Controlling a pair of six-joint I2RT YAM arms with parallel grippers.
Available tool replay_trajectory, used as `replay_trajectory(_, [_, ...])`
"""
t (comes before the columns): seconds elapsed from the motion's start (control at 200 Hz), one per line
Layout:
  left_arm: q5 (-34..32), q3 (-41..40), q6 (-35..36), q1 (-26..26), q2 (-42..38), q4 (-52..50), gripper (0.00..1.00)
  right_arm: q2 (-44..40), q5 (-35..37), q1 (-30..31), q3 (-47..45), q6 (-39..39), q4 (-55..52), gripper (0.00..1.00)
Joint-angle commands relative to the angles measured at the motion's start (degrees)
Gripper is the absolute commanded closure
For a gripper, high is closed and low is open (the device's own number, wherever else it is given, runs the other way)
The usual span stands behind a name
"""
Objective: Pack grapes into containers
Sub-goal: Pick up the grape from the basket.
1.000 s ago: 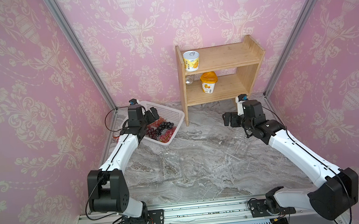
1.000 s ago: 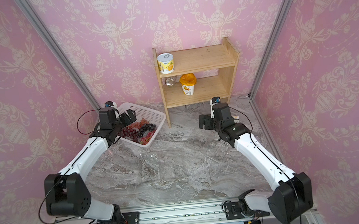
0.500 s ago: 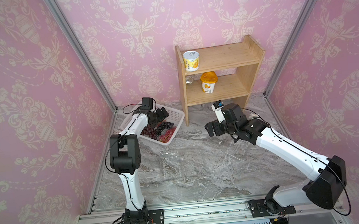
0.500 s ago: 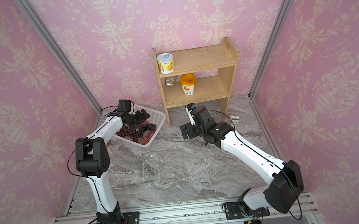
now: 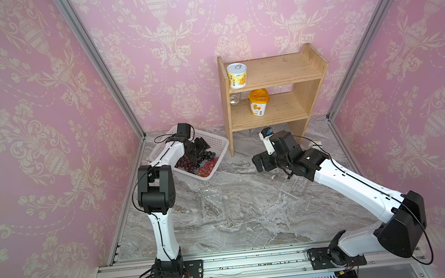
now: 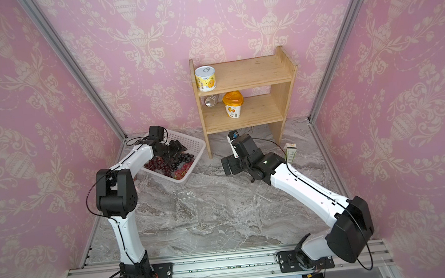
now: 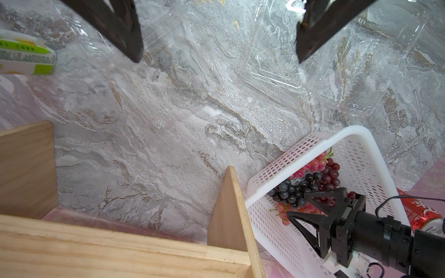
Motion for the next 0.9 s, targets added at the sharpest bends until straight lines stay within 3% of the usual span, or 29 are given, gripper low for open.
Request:
replay_trajectory(0.0, [-1.3, 2.4, 0.0, 1.3, 1.6, -2.4, 0.34, -0.3, 1.5, 0.6, 0.2, -0.5, -0.9, 0.0])
replay_trajectory(0.265, [-2.5, 6.0, 1.5, 1.5, 3.9, -5.7, 0.43, -0.9, 2.0, 0.9, -1.3, 0.3, 0.4, 0.0])
replay_trajectory(0.325, [-2.7, 6.3, 1.6, 1.5, 4.2, -6.1, 0.49, -0.8, 2.3, 1.0, -1.3, 0.4, 0.4, 0.0])
replay_trajectory(0.51, [-2.7, 6.2, 2.1, 1.5, 4.3, -6.8, 0.49, -1.2, 3.4, 1.1, -1.5, 0.4, 0.4, 0.0])
replay_trajectory(0.7, [-3.9, 6.0, 3.2, 1.5, 3.9, -7.3, 0.63, -2.0, 3.4, 1.3, -2.2, 0.9, 0.5, 0.0])
replay_trajectory(0.895, [-4.9, 6.7, 4.6, 1.5, 4.5, -8.3, 0.69, -2.6, 3.8, 1.6, -2.7, 1.4, 0.6, 0.01])
